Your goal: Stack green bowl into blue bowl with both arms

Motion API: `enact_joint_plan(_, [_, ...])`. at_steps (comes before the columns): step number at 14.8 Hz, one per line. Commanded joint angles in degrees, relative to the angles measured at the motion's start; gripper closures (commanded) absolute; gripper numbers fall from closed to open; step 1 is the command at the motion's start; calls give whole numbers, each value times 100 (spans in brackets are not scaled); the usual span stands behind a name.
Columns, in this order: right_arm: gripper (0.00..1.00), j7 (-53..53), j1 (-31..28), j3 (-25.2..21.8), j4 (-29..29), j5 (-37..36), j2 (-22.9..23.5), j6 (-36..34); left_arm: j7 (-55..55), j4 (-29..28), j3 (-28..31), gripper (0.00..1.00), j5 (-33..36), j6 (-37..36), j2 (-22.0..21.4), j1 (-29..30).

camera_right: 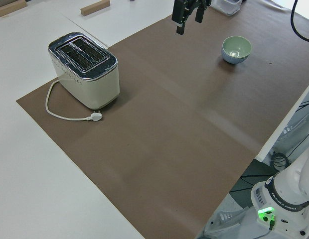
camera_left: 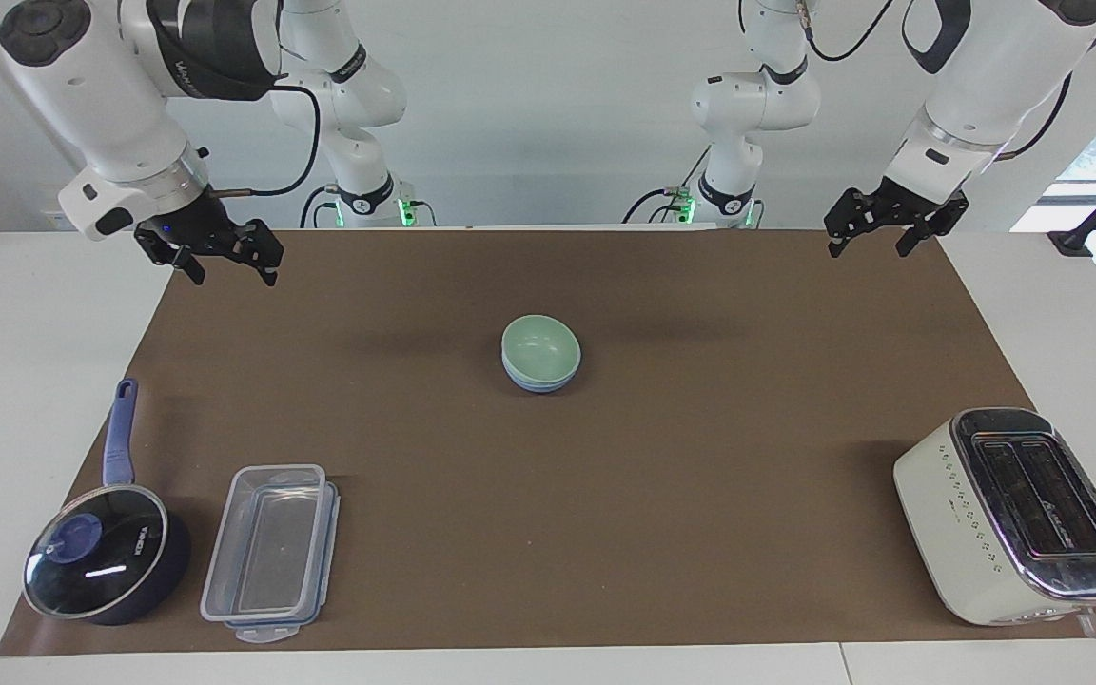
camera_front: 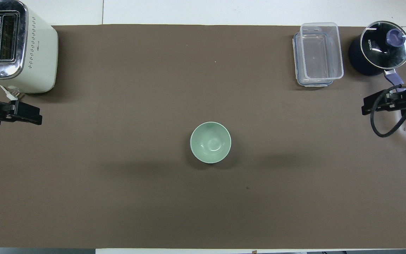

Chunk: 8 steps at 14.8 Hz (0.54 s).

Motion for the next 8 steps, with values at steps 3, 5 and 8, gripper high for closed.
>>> enact_joint_plan(3, [0,-92,-409,306,148,-118,39,-15,19,-151,-27,0,136,145,-95,-43])
enact_joint_plan(5, [0,-92,-393,280,166,-162,91,-24,10,-177,-27,0,136,172,-95,-43])
enact_joint_plan(8, [0,-109,-401,254,166,-171,-14,-59,19,-177,-27,0,136,172,-95,-43])
